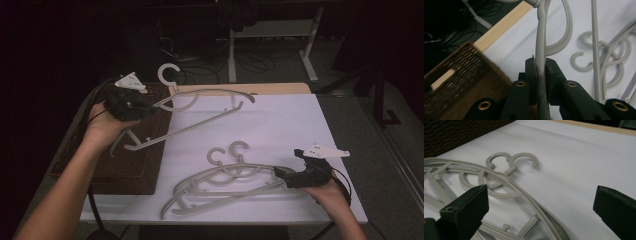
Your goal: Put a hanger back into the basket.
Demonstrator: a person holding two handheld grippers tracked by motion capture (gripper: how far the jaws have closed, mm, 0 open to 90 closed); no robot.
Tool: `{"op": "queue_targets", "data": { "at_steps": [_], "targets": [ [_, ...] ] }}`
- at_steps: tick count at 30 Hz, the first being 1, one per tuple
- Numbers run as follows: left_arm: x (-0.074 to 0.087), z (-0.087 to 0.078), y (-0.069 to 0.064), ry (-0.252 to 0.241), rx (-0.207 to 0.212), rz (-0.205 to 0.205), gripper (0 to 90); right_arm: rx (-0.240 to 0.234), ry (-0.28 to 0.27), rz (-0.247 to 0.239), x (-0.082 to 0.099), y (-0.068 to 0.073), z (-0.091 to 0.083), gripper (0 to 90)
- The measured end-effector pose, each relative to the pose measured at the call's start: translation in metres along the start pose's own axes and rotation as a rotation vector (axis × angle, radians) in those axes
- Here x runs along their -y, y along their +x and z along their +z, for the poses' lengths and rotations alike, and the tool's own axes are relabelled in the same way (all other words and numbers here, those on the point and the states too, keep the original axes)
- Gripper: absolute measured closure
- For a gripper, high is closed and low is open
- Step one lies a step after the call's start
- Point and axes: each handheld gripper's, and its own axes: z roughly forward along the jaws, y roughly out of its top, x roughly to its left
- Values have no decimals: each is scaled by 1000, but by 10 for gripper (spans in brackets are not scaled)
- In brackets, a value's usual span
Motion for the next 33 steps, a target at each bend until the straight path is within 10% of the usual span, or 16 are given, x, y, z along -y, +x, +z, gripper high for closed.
{"op": "queue_targets", "data": {
  "at_steps": [33],
  "targets": [
    [125,-73,110,-6,-273,-275,823,-5,102,-56,10,8,20,0]
  ]
}}
